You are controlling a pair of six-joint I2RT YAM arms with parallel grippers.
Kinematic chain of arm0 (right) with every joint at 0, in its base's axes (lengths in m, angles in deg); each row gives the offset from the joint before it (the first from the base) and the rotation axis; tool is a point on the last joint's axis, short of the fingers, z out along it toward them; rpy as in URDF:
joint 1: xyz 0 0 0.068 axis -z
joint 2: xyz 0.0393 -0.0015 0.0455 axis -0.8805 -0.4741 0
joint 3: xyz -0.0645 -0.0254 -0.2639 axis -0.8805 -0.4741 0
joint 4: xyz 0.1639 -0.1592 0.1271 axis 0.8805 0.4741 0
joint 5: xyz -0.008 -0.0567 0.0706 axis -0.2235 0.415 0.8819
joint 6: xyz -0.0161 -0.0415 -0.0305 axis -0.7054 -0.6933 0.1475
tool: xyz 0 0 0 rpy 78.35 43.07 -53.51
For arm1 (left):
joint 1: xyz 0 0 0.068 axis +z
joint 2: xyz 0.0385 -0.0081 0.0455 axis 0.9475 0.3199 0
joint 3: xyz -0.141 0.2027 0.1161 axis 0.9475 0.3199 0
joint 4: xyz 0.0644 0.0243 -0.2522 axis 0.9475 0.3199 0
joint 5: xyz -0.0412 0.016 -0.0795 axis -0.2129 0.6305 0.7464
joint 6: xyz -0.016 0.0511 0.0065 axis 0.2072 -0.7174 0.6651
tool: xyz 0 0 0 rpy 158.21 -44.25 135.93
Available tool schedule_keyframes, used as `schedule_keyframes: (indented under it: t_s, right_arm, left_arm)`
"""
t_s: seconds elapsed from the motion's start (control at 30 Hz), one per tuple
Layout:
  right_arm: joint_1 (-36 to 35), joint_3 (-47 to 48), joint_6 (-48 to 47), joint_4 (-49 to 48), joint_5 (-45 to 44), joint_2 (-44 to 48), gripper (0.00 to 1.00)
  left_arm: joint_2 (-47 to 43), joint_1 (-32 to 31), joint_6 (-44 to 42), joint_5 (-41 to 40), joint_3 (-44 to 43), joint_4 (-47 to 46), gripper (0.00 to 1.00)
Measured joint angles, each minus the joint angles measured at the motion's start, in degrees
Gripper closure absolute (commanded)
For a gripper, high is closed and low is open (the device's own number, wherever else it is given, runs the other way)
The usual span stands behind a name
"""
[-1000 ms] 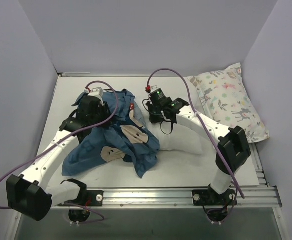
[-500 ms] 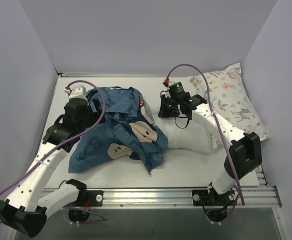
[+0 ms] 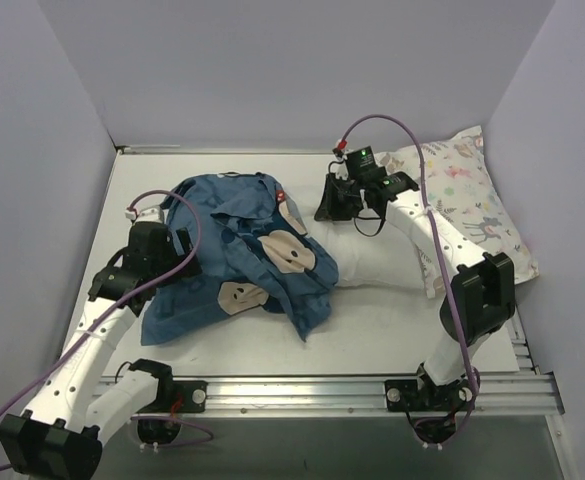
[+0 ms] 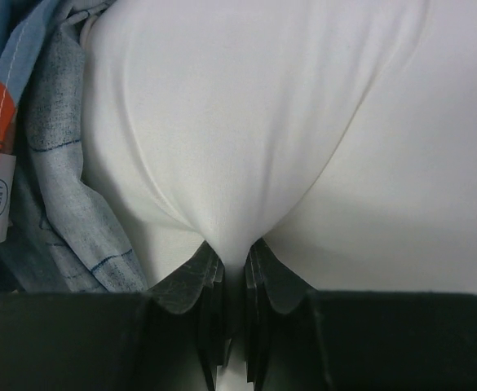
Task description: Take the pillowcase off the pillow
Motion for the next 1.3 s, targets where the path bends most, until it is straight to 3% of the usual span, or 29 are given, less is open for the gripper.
schedule_keyframes:
  t_s: [0.07, 0.1, 0.23, 0.63, 0.77, 1.3]
  right_arm:
    - [0.9, 0.9, 0.3, 0.4, 0.8, -0.7, 1.00]
    - [1.1, 1.3, 0.5, 0.5, 1.0, -0.9, 1.00]
    - [1.8, 2.3, 0.7, 1.3, 1.7, -1.1, 1.00]
    - [3.9, 2.4, 1.1, 1.9, 6.3, -1.1, 1.00]
    - [6.8, 2.4, 1.2, 2.1, 6.4, -0.9, 1.00]
    - [8.1, 2.4, 1.7, 4.5, 7.3, 3.4, 1.00]
  left_arm:
    - [0.0, 1.9, -0.3, 3.7, 0.9, -1.0, 0.14]
    - [0.0, 3.0, -0.5, 6.1, 1.3, -1.7, 0.37]
    - [0.7, 6.8, -1.8, 11.8, 1.7, -3.3, 0.98]
    - [3.6, 20.3, -2.8, 17.7, 0.2, -4.2, 1.00]
    - [3.8, 26.5, -3.0, 14.6, -2.0, -3.3, 1.00]
    - [6.8, 34.8, 3.0, 13.4, -3.9, -1.7, 1.00]
